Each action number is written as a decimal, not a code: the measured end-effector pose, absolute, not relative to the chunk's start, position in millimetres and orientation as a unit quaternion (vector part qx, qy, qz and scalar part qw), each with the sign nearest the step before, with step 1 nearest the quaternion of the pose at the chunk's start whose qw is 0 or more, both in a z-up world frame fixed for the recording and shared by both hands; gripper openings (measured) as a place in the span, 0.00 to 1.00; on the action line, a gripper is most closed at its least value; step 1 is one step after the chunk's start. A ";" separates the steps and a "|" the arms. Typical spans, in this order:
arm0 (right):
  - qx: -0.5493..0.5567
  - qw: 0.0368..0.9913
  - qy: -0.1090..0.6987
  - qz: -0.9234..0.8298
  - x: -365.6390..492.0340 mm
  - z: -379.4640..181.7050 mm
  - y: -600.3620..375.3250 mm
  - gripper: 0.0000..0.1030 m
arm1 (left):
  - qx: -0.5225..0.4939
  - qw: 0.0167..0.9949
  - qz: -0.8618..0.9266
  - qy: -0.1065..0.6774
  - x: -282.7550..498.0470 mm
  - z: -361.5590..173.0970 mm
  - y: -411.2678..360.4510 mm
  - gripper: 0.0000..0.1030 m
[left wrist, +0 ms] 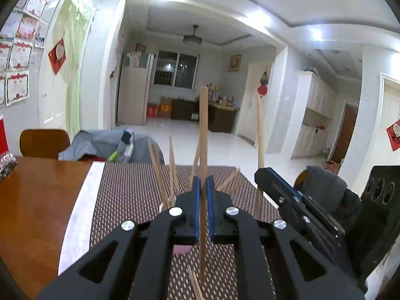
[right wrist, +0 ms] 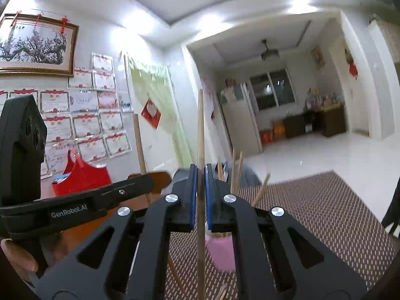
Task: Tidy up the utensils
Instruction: 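Lift both held sticks upright and carry them above the pink cup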
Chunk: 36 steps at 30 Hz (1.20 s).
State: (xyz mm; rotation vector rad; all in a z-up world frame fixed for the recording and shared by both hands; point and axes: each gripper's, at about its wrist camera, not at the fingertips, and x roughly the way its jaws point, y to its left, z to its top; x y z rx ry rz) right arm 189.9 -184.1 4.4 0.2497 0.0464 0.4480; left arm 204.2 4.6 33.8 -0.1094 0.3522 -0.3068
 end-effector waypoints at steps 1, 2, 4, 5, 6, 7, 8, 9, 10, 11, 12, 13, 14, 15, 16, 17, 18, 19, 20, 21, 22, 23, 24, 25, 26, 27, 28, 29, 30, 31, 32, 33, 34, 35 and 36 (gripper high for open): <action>0.121 0.968 0.014 0.219 194.8 5.1 -181.2 0.06 | -0.053 0.973 -0.151 0.168 209.5 35.5 3.9 0.06; 0.120 0.968 0.007 0.218 196.2 4.2 -179.4 0.06 | -0.053 0.973 -0.150 0.164 214.9 36.6 3.4 0.06; 0.114 0.971 -0.010 0.211 204.7 2.9 -175.2 0.06 | -0.058 0.974 -0.150 0.158 223.3 39.4 3.0 0.06; 0.112 0.972 -0.018 0.208 208.0 2.5 -172.8 0.06 | -0.059 0.975 -0.148 0.153 227.0 39.8 3.3 0.06; 0.112 0.972 -0.023 0.206 211.3 2.2 -171.8 0.06 | -0.060 0.977 -0.144 0.147 232.9 41.0 3.4 0.06; 0.113 0.972 -0.029 0.204 216.7 1.7 -169.7 0.06 | -0.062 0.977 -0.143 0.145 237.0 40.8 4.1 0.06; 0.117 0.972 -0.034 0.201 221.1 0.3 -169.7 0.06 | -0.065 0.977 -0.143 0.141 241.1 40.4 4.7 0.06; 0.120 0.972 -0.038 0.199 224.6 -0.7 -168.5 0.06 | -0.068 0.978 -0.142 0.138 247.0 39.8 4.8 0.06; 0.127 0.971 -0.044 0.197 231.1 -2.8 -168.3 0.07 | -0.068 0.978 -0.139 0.137 251.3 39.5 5.6 0.06; 0.133 0.970 -0.048 0.196 235.7 -4.9 -168.4 0.07 | -0.070 0.979 -0.136 0.134 256.0 38.4 6.2 0.06; 0.137 0.970 -0.051 0.193 239.4 -6.5 -167.9 0.07 | -0.074 0.979 -0.135 0.131 260.4 37.3 7.3 0.06; 0.142 0.970 -0.054 0.191 244.3 -8.3 -167.8 0.07 | -0.076 0.980 -0.133 0.129 263.2 37.8 7.5 0.06; 0.144 0.969 -0.054 0.192 247.5 -9.7 -168.1 0.07 | -0.078 0.980 -0.130 0.126 266.6 38.1 8.2 0.06; 0.145 0.969 -0.055 0.192 251.9 -10.5 -166.3 0.07 | -0.078 0.981 -0.131 0.123 269.3 38.9 8.5 0.06; 0.145 0.969 -0.057 0.192 255.0 -11.0 -164.9 0.07 | -0.079 0.981 -0.131 0.121 271.5 38.8 9.4 0.06; 0.143 0.969 -0.060 0.191 258.4 -11.8 -162.4 0.07 | -0.079 0.982 -0.127 0.117 273.8 38.7 10.4 0.06; 0.142 0.969 -0.062 0.191 261.2 -13.1 -161.2 0.07 | -0.077 0.983 -0.120 0.113 276.1 38.1 11.2 0.06; 0.142 0.969 -0.064 0.191 264.0 -14.6 -160.2 0.07 | -0.076 0.984 -0.117 0.112 277.9 37.4 11.9 0.06; 0.142 0.969 -0.066 0.189 265.6 -15.3 -159.6 0.07 | -0.080 0.984 -0.117 0.112 280.9 35.5 13.9 0.06; 0.140 0.970 -0.068 0.188 267.1 -15.8 -158.4 0.07 | -0.082 0.983 -0.118 0.116 285.1 34.8 14.9 0.06; 0.141 0.970 -0.072 0.186 268.2 -15.9 -157.4 0.07 | -0.079 0.983 -0.117 0.120 287.8 34.6 14.9 0.06; 0.142 0.970 -0.074 0.185 268.9 -15.3 -157.2 0.07 | -0.080 0.983 -0.115 0.118 289.5 33.8 16.0 0.06; 0.145 0.969 -0.078 0.186 270.1 -14.7 -156.9 0.07 | -0.082 0.983 -0.113 0.117 291.0 32.4 16.5 0.06; 0.145 0.968 -0.080 0.186 271.2 -14.2 -155.5 0.07 | -0.077 0.984 -0.112 0.118 292.2 30.9 15.9 0.06; 0.143 0.968 -0.086 0.185 271.3 -14.1 -153.1 0.07 | -0.070 0.985 -0.105 0.114 292.7 29.1 14.3 0.06; 0.141 0.969 -0.089 0.184 272.4 -14.1 -151.8 0.07 | -0.062 0.987 -0.097 0.109 293.2 27.2 12.2 0.06; 0.137 0.970 -0.090 0.181 273.2 -15.2 -149.6 0.07 | -0.059 0.988 -0.094 0.110 294.1 25.9 11.2 0.06; 0.137 0.970 -0.088 0.180 275.4 -16.6 -149.9 0.07 | -0.061 0.987 -0.096 0.115 296.7 24.2 12.3 0.06; 0.137 0.970 -0.086 0.180 276.5 -18.0 -149.6 0.07 | -0.064 0.986 -0.098 0.123 299.7 22.4 13.5 0.06; 0.134 0.971 -0.084 0.177 276.7 -19.7 -149.4 0.07 | -0.066 0.985 -0.095 0.125 300.8 21.3 14.4 0.06; 0.133 0.972 -0.084 0.176 276.9 -20.7 -149.9 0.07 | -0.067 0.985 -0.093 0.128 301.9 20.2 15.0 0.06; 0.135 0.972 -0.083 0.176 277.6 -19.9 -149.1 0.07 | -0.067 0.984 -0.095 0.132 303.2 18.9 15.1 0.06; 0.137 0.971 -0.080 0.177 278.3 -20.2 -149.9 0.07 | -0.069 0.984 -0.098 0.135 304.9 17.8 15.4 0.06; 0.137 0.971 -0.078 0.179 278.3 -20.3 -149.5 0.07 | -0.071 0.983 -0.100 0.139 306.2 16.0 15.5 0.06; 0.136 0.972 -0.078 0.177 278.0 -20.1 -148.7 0.07 | -0.075 0.982 -0.100 0.143 307.6 15.0 16.6 0.06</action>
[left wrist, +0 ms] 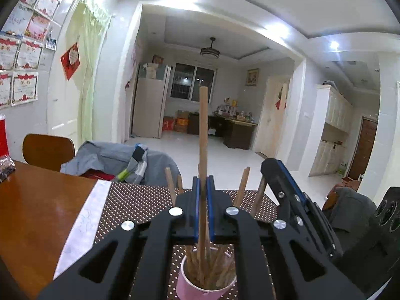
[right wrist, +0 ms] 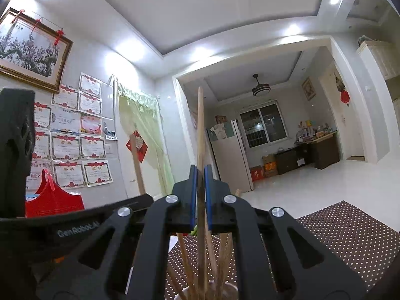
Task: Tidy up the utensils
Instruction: 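Lift both held sticks upright and carry them above the pink cup, then open the left tool then the right tool to drop sticks into the cup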
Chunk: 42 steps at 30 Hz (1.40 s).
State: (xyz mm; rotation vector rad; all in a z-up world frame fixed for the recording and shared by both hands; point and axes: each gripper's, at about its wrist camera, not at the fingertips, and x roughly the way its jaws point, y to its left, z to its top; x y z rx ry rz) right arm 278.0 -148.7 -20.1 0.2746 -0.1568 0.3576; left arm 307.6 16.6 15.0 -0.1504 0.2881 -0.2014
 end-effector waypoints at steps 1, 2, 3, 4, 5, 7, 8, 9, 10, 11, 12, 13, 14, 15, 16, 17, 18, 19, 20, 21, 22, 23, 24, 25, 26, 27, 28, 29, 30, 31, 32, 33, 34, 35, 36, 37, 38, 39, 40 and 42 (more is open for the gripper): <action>0.134 0.972 -0.076 0.177 278.4 -20.4 -148.6 0.07 | -0.075 0.981 -0.099 0.146 309.3 14.3 17.0 0.06; 0.130 0.973 -0.073 0.176 278.3 -20.5 -148.3 0.07 | -0.074 0.981 -0.097 0.149 310.2 13.8 17.0 0.06; 0.129 0.973 -0.072 0.176 278.6 -20.6 -148.5 0.07 | -0.075 0.982 -0.091 0.149 310.3 13.7 18.2 0.06; 0.127 0.974 -0.071 0.176 278.9 -21.0 -148.8 0.07 | -0.076 0.982 -0.090 0.151 310.9 13.5 18.9 0.06; 0.126 0.974 -0.069 0.175 279.2 -21.0 -149.4 0.07 | -0.076 0.981 -0.092 0.152 311.0 13.6 18.4 0.06; 0.129 0.974 -0.066 0.173 280.5 -20.7 -150.4 0.07 | -0.074 0.981 -0.088 0.154 311.3 13.4 18.8 0.06; 0.131 0.974 -0.060 0.173 282.5 -20.3 -150.5 0.07 | -0.073 0.981 -0.086 0.155 312.4 13.5 18.2 0.10; 0.132 0.974 -0.057 0.173 283.4 -20.2 -150.6 0.07 | -0.070 0.981 -0.081 0.159 313.4 13.3 18.1 0.23; 0.133 0.974 -0.054 0.173 284.3 -20.2 -150.3 0.07 | -0.068 0.982 -0.075 0.161 314.3 12.9 18.3 0.28; 0.133 0.974 -0.052 0.174 284.9 -20.5 -150.0 0.07 | -0.066 0.982 -0.070 0.161 314.3 13.0 18.2 0.29; 0.132 0.974 -0.049 0.175 285.7 -20.8 -150.0 0.07 | -0.064 0.982 -0.068 0.162 314.9 13.2 17.9 0.29; 0.130 0.975 -0.048 0.175 285.5 -21.0 -150.3 0.07 | -0.062 0.982 -0.068 0.162 315.0 13.0 17.5 0.29; 0.130 0.975 -0.047 0.176 285.8 -20.9 -150.3 0.07 | -0.060 0.983 -0.066 0.163 314.8 12.9 17.3 0.29; 0.131 0.975 -0.046 0.176 285.6 -20.9 -150.7 0.07 | -0.058 0.983 -0.064 0.163 315.0 12.7 17.6 0.29; 0.132 0.974 -0.044 0.176 285.4 -21.0 -151.0 0.07 | -0.058 0.983 -0.063 0.163 315.1 12.5 17.3 0.29; 0.132 0.975 -0.042 0.176 285.5 -20.6 -150.8 0.07 | -0.056 0.983 -0.061 0.163 315.6 12.1 17.6 0.29; 0.132 0.975 -0.041 0.176 285.3 -21.2 -151.3 0.07 | -0.056 0.983 -0.059 0.164 316.1 11.7 18.0 0.29; 0.133 0.974 -0.039 0.177 285.3 -20.7 -151.6 0.07 | -0.054 0.983 -0.056 0.164 316.5 11.2 18.2 0.29; 0.134 0.974 -0.037 0.178 285.4 -19.8 -151.7 0.07 | -0.054 0.983 -0.054 0.164 317.5 10.6 18.9 0.30; 0.135 0.974 -0.036 0.178 285.5 -18.8 -151.3 0.07 | -0.053 0.984 -0.051 0.164 317.3 10.3 19.0 0.32; 0.134 0.974 -0.036 0.178 284.9 -17.9 -151.0 0.07 | -0.052 0.984 -0.049 0.164 317.6 10.0 19.3 0.32; 0.133 0.974 -0.035 0.178 284.7 -17.4 -150.5 0.07 | -0.051 0.984 -0.047 0.164 318.0 9.9 19.4 0.32; 0.132 0.975 -0.035 0.178 284.5 -16.6 -149.9 0.07 | -0.049 0.984 -0.044 0.163 318.1 9.6 19.5 0.33; 0.131 0.975 -0.034 0.177 284.8 -16.4 -149.5 0.07 | -0.047 0.985 -0.042 0.163 317.8 9.5 19.3 0.33; 0.130 0.975 -0.033 0.178 284.7 -16.1 -148.5 0.07 | -0.045 0.985 -0.039 0.162 317.4 9.7 18.9 0.33; 0.128 0.975 -0.032 0.177 284.5 -15.7 -147.6 0.07 | -0.043 0.985 -0.037 0.163 317.7 9.3 18.7 0.33; 0.126 0.976 -0.032 0.176 284.4 -15.6 -146.8 0.07 | -0.040 0.985 -0.034 0.163 318.3 8.7 18.5 0.33; 0.124 0.976 -0.030 0.175 284.3 -15.5 -145.9 0.07 | -0.038 0.985 -0.032 0.164 318.7 8.2 18.5 0.34; 0.123 0.977 -0.030 0.174 284.2 -15.9 -145.7 0.07 | -0.038 0.985 -0.033 0.164 318.7 8.0 18.4 0.34; 0.123 0.977 -0.029 0.174 284.2 -15.7 -145.3 0.07 | -0.038 0.985 -0.033 0.165 318.5 8.1 18.3 0.34; 0.124 0.977 -0.028 0.173 284.4 -15.7 -145.6 0.07 | -0.038 0.985 -0.033 0.165 318.4 8.1 18.2 0.34; 0.126 0.977 -0.026 0.172 284.3 -16.4 -146.0 0.07 | -0.037 0.985 -0.032 0.165 318.2 8.1 18.2 0.34; 0.129 0.976 -0.025 0.171 284.2 -16.3 -146.6 0.07 | -0.036 0.985 -0.032 0.164 318.5 8.2 18.1 0.34; 0.130 0.976 -0.023 0.170 285.4 -15.3 -147.8 0.07 | -0.036 0.985 -0.031 0.164 318.7 8.3 18.1 0.34; 0.131 0.977 -0.022 0.169 286.1 -15.2 -147.9 0.07 | -0.035 0.985 -0.030 0.164 318.5 8.1 18.4 0.34; 0.132 0.977 -0.019 0.168 286.9 -15.3 -148.0 0.07 | -0.035 0.985 -0.030 0.164 318.7 8.0 18.7 0.34; 0.134 0.977 -0.016 0.167 287.7 -15.6 -148.3 0.07 | -0.035 0.985 -0.031 0.163 318.5 7.9 19.0 0.34; 0.136 0.977 -0.014 0.165 288.1 -15.6 -148.6 0.08 | -0.035 0.985 -0.030 0.163 318.7 7.9 18.8 0.34; 0.136 0.977 -0.012 0.163 288.9 -15.7 -149.0 0.10 | -0.034 0.986 -0.029 0.163 318.5 8.0 18.9 0.34; 0.136 0.978 -0.010 0.160 289.2 -15.8 -148.8 0.20 | -0.032 0.986 -0.027 0.162 318.5 8.0 19.2 0.34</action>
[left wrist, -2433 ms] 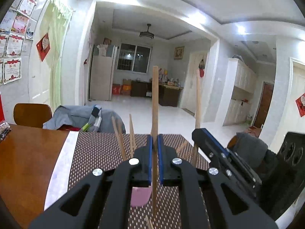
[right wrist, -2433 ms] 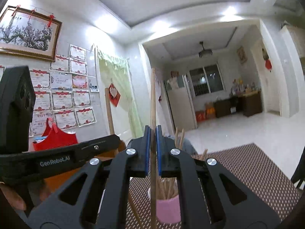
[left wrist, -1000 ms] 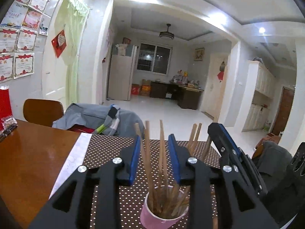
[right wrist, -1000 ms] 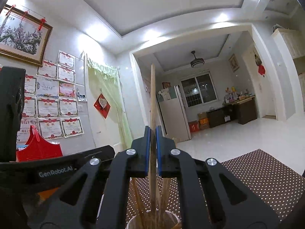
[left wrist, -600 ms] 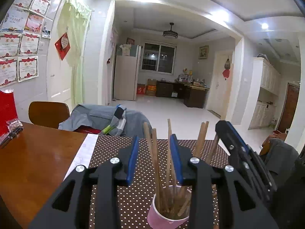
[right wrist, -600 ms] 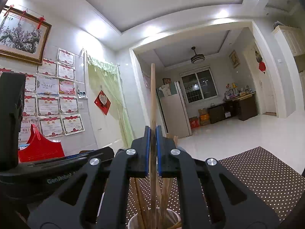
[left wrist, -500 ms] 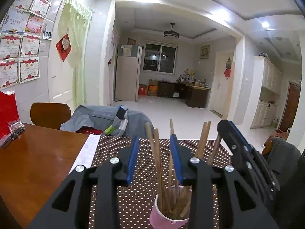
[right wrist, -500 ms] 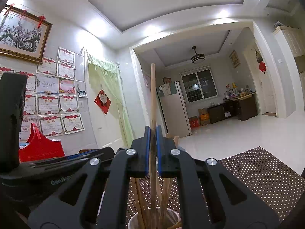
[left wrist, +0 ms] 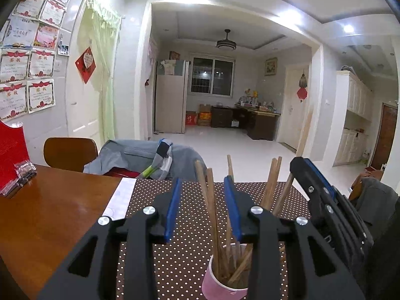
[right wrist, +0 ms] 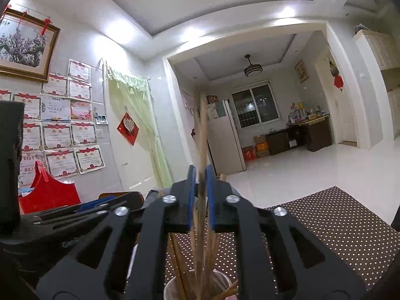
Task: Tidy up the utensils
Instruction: 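Open the left tool then the right tool to drop sticks into the cup, then lower both open tools back to the last sticks on the tablecloth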
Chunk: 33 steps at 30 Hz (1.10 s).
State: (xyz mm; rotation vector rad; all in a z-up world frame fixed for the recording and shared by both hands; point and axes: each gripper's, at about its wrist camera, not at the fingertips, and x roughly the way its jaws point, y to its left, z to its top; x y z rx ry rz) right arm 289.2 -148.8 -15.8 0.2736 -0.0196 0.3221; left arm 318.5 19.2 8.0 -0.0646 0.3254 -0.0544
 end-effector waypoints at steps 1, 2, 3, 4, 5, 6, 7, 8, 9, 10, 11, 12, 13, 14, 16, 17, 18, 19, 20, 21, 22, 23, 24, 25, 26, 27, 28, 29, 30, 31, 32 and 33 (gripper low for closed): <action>0.137 0.977 -0.011 0.160 288.7 -15.6 -148.9 0.29 | -0.032 0.986 -0.026 0.162 318.9 8.2 19.6 0.34; 0.137 0.978 -0.013 0.160 287.9 -15.1 -148.5 0.31 | -0.032 0.986 -0.025 0.162 318.7 8.3 19.5 0.34; 0.136 0.978 -0.015 0.159 287.3 -14.6 -148.2 0.33 | -0.032 0.986 -0.024 0.162 319.2 8.4 19.9 0.34; 0.134 0.978 -0.015 0.159 287.0 -14.1 -147.6 0.34 | -0.032 0.986 -0.024 0.162 319.4 8.2 20.4 0.34; 0.132 0.978 -0.016 0.159 286.5 -13.7 -146.8 0.35 | -0.033 0.986 -0.023 0.163 319.5 8.3 20.7 0.34; 0.132 0.979 -0.018 0.157 285.9 -13.6 -146.7 0.38 | -0.034 0.986 -0.022 0.162 319.4 8.6 21.1 0.34; 0.134 0.978 -0.019 0.156 285.8 -13.4 -147.0 0.40 | -0.035 0.986 -0.022 0.162 319.3 8.8 21.9 0.34; 0.134 0.978 -0.019 0.157 285.9 -13.0 -147.1 0.40 | -0.036 0.986 -0.023 0.163 319.5 9.1 22.1 0.35; 0.134 0.978 -0.019 0.157 286.1 -13.4 -147.6 0.40 | -0.035 0.986 -0.021 0.162 319.3 9.1 22.4 0.35; 0.134 0.978 -0.019 0.157 286.1 -13.4 -147.2 0.40 | -0.035 0.986 -0.020 0.161 319.5 9.3 22.3 0.35; 0.133 0.979 -0.020 0.156 285.7 -13.4 -147.1 0.41 | -0.033 0.986 -0.019 0.161 319.5 9.5 22.3 0.35; 0.132 0.979 -0.020 0.155 285.5 -13.1 -146.8 0.41 | -0.033 0.986 -0.019 0.161 318.7 10.3 22.3 0.35; 0.131 0.979 -0.021 0.154 285.2 -12.8 -146.5 0.41 | -0.033 0.986 -0.018 0.160 318.6 10.4 22.6 0.35; 0.129 0.979 -0.021 0.154 285.0 -13.1 -146.5 0.41 | -0.033 0.987 -0.017 0.160 318.6 10.7 23.1 0.35; 0.125 0.981 -0.023 0.150 284.5 -12.6 -145.9 0.42 | -0.032 0.987 -0.017 0.159 318.6 11.4 23.7 0.35; 0.121 0.981 -0.025 0.147 283.9 -12.4 -145.5 0.43 | -0.032 0.987 -0.017 0.158 318.5 11.6 24.1 0.35; 0.116 0.982 -0.027 0.143 283.0 -12.2 -145.1 0.44 | -0.032 0.987 -0.016 0.158 318.5 11.6 24.2 0.35; 0.110 0.984 -0.030 0.139 282.0 -11.3 -144.6 0.44 | -0.032 0.987 -0.015 0.157 318.0 12.2 23.6 0.35; 0.106 0.985 -0.032 0.136 280.8 -11.4 -144.5 0.44 | -0.031 0.987 -0.015 0.156 317.1 13.3 23.2 0.35; 0.104 0.985 -0.033 0.133 280.5 -11.1 -145.3 0.45 | -0.030 0.988 -0.014 0.153 315.9 14.4 23.4 0.35; 0.105 0.985 -0.034 0.132 279.7 -10.7 -146.8 0.45 | -0.029 0.988 -0.013 0.151 314.7 15.1 22.7 0.35; 0.107 0.985 -0.034 0.129 278.0 -9.2 -149.0 0.45 | -0.027 0.989 -0.013 0.147 313.1 16.4 22.1 0.35; 0.108 0.986 -0.034 0.126 276.8 -8.4 -150.6 0.46 | -0.025 0.989 -0.011 0.143 310.9 17.8 21.2 0.35; 0.107 0.986 -0.033 0.122 274.5 -7.9 -152.4 0.46 | -0.023 0.990 -0.007 0.138 308.4 18.9 20.6 0.35; 0.107 0.986 -0.031 0.120 272.0 -7.5 -154.4 0.46 | -0.023 0.991 -0.007 0.135 305.6 19.7 20.2 0.35; 0.106 0.987 -0.030 0.119 269.6 -7.7 -156.1 0.46 | -0.023 0.990 -0.010 0.135 302.1 20.1 20.0 0.35; 0.103 0.987 -0.029 0.117 265.0 -7.6 -158.6 0.46 | -0.024 0.991 -0.012 0.135 299.0 20.3 19.5 0.35; 0.099 0.988 -0.028 0.116 261.8 -7.7 -160.3 0.46 | -0.023 0.991 -0.014 0.135 296.0 20.6 19.6 0.35; 0.096 0.989 -0.027 0.113 258.0 -7.9 -162.8 0.46 | -0.020 0.990 -0.016 0.137 291.3 21.3 19.3 0.35; 0.096 0.989 -0.025 0.111 254.4 -8.1 -165.8 0.46 | -0.018 0.990 -0.015 0.138 288.1 21.7 18.3 0.35; 0.101 0.989 -0.021 0.109 250.0 -8.2 -170.6 0.46 | -0.016 0.990 -0.014 0.139 283.9 22.8 18.1 0.35; 0.106 0.988 -0.017 0.109 247.1 -7.9 -173.4 0.46 | -0.014 0.990 -0.015 0.140 278.5 24.1 17.7 0.35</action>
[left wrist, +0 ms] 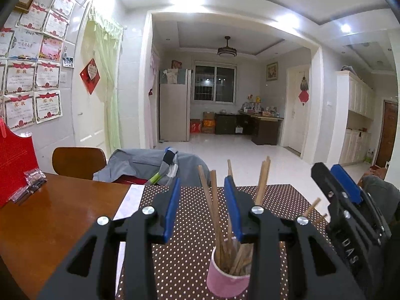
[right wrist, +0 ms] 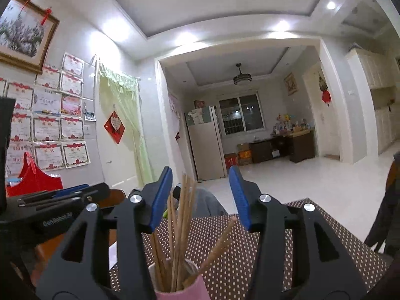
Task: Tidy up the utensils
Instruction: 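Lower both open tools back to the last sticks on the tablecloth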
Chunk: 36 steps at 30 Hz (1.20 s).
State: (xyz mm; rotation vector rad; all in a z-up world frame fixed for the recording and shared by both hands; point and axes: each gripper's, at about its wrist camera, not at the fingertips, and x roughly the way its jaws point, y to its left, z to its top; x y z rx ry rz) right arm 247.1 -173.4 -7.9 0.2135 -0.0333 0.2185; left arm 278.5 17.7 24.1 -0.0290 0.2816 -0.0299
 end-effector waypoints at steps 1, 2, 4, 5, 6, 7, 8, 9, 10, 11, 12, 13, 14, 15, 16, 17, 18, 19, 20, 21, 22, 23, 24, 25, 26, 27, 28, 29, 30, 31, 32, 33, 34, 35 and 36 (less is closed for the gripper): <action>0.110 0.988 -0.012 0.108 243.8 -7.5 -176.2 0.46 | -0.013 0.990 -0.016 0.141 274.0 24.5 16.7 0.35; 0.111 0.988 -0.007 0.108 239.0 -6.7 -178.2 0.46 | -0.011 0.990 -0.015 0.140 267.6 25.3 16.5 0.35; 0.108 0.988 -0.004 0.107 229.3 -5.7 -180.5 0.46 | -0.007 0.990 -0.014 0.142 254.8 25.2 14.2 0.38; 0.104 0.989 -0.003 0.108 221.7 -5.2 -181.9 0.47 | -0.006 0.990 -0.014 0.143 250.4 25.5 13.8 0.41; 0.102 0.989 -0.001 0.109 215.4 -4.7 -183.1 0.48 | -0.005 0.989 -0.013 0.145 245.1 25.0 13.4 0.44; 0.101 0.989 0.003 0.109 209.1 -4.5 -184.3 0.49 | -0.003 0.989 -0.013 0.147 238.1 24.1 12.9 0.44; 0.102 0.989 0.007 0.110 203.6 -4.9 -186.5 0.49 | -0.001 0.989 -0.014 0.150 231.4 23.2 12.4 0.44; 0.101 0.989 0.012 0.112 198.8 -5.3 -187.1 0.50 | 0.000 0.988 -0.014 0.152 226.3 22.2 12.0 0.44; 0.099 0.988 0.018 0.113 193.6 -6.1 -187.2 0.50 | -0.001 0.988 -0.014 0.156 220.3 21.0 11.9 0.44; 0.099 0.988 0.022 0.113 189.6 -7.0 -187.6 0.50 | -0.002 0.987 -0.017 0.162 214.3 19.4 12.0 0.44; 0.098 0.988 0.027 0.113 185.0 -8.2 -187.8 0.50 | -0.004 0.985 -0.022 0.170 208.6 17.7 12.3 0.44; 0.096 0.988 0.038 0.114 179.3 -10.6 -188.7 0.51 | -0.006 0.984 -0.026 0.175 203.9 16.2 12.3 0.44; 0.094 0.988 0.045 0.115 176.2 -11.9 -187.7 0.51 | -0.008 0.983 -0.029 0.182 198.1 14.4 12.8 0.44; 0.093 0.988 0.052 0.115 172.5 -13.9 -187.3 0.51 | -0.010 0.981 -0.030 0.190 192.5 12.7 13.2 0.44; 0.090 0.988 0.062 0.113 167.1 -17.3 -187.9 0.51 | -0.012 0.980 -0.032 0.194 188.3 10.6 13.2 0.45; 0.088 0.987 0.070 0.111 163.3 -20.3 -188.5 0.51 | -0.013 0.979 -0.034 0.199 183.2 8.3 13.5 0.47; 0.087 0.987 0.077 0.112 161.2 -21.6 -187.3 0.52 | -0.016 0.978 -0.035 0.205 178.8 5.7 13.6 0.49; 0.087 0.986 0.085 0.112 158.6 -24.3 -187.1 0.52 | -0.019 0.976 -0.036 0.212 173.9 2.0 13.9 0.49; 0.086 0.986 0.095 0.110 154.1 -28.5 -188.2 0.52 | -0.021 0.975 -0.038 0.219 169.5 -1.1 14.1 0.49; 0.085 0.985 0.103 0.110 151.3 -31.4 -189.1 0.53 | -0.021 0.973 -0.041 0.228 165.3 -5.1 13.6 0.49; 0.084 0.984 0.111 0.110 148.0 -34.3 -190.2 0.54 | -0.019 0.970 -0.044 0.237 161.9 -9.3 12.7 0.49; 0.082 0.983 0.124 0.110 145.1 -39.6 -191.1 0.54 | -0.018 0.968 -0.044 0.245 159.1 -13.2 11.3 0.49; 0.082 0.982 0.131 0.110 141.5 -43.5 -194.2 0.54 | -0.017 0.966 -0.044 0.254 156.8 -18.2 10.5 0.49; 0.081 0.980 0.144 0.111 139.3 -48.7 -195.1 0.55 | -0.014 0.962 -0.049 0.269 154.2 -25.3 8.9 0.49; 0.081 0.978 0.158 0.112 137.2 -53.1 -196.9 0.56 | -0.013 0.959 -0.052 0.279 152.6 -29.5 7.7 0.49; 0.082 0.975 0.169 0.115 135.8 -57.0 -198.2 0.57 | -0.010 0.952 -0.059 0.300 151.8 -38.4 5.2 0.49; 0.083 0.971 0.187 0.120 135.4 -62.8 -198.4 0.58 | -0.008 0.947 -0.063 0.315 151.7 -44.6 3.1 0.49; 0.082 0.969 0.199 0.123 133.8 -67.2 -199.3 0.58 | -0.005 0.941 -0.067 0.331 151.5 -51.8 0.8 0.49; 0.083 0.965 0.215 0.127 132.7 -72.5 -199.9 0.59 | -0.002 0.932 -0.073 0.355 152.0 -62.2 -2.3 0.49; 0.084 0.962 0.225 0.129 132.5 -76.1 -200.5 0.61 | 0.001 0.923 -0.079 0.376 152.5 -70.8 -5.1 0.49; 0.085 0.958 0.241 0.130 132.9 -80.9 -200.8 0.61 | 0.003 0.917 -0.083 0.390 153.3 -77.8 -6.7 0.49; 0.086 0.954 0.255 0.130 133.3 -85.7 -200.7 0.61 | 0.005 0.908 -0.089 0.410 153.3 -87.2 -9.8 0.49; 0.084 0.952 0.265 0.127 133.6 -89.2 -199.3 0.61 | 0.006 0.903 -0.091 0.419 153.8 -92.2 -11.3 0.49; 0.080 0.950 0.278 0.120 134.0 -94.1 -199.2 0.61 | 0.009 0.898 -0.092 0.430 152.4 -99.4 -13.0 0.49; 0.078 0.948 0.288 0.111 133.9 -98.8 -199.9 0.62 | 0.009 0.895 -0.092 0.437 151.5 -104.8 -14.2 0.49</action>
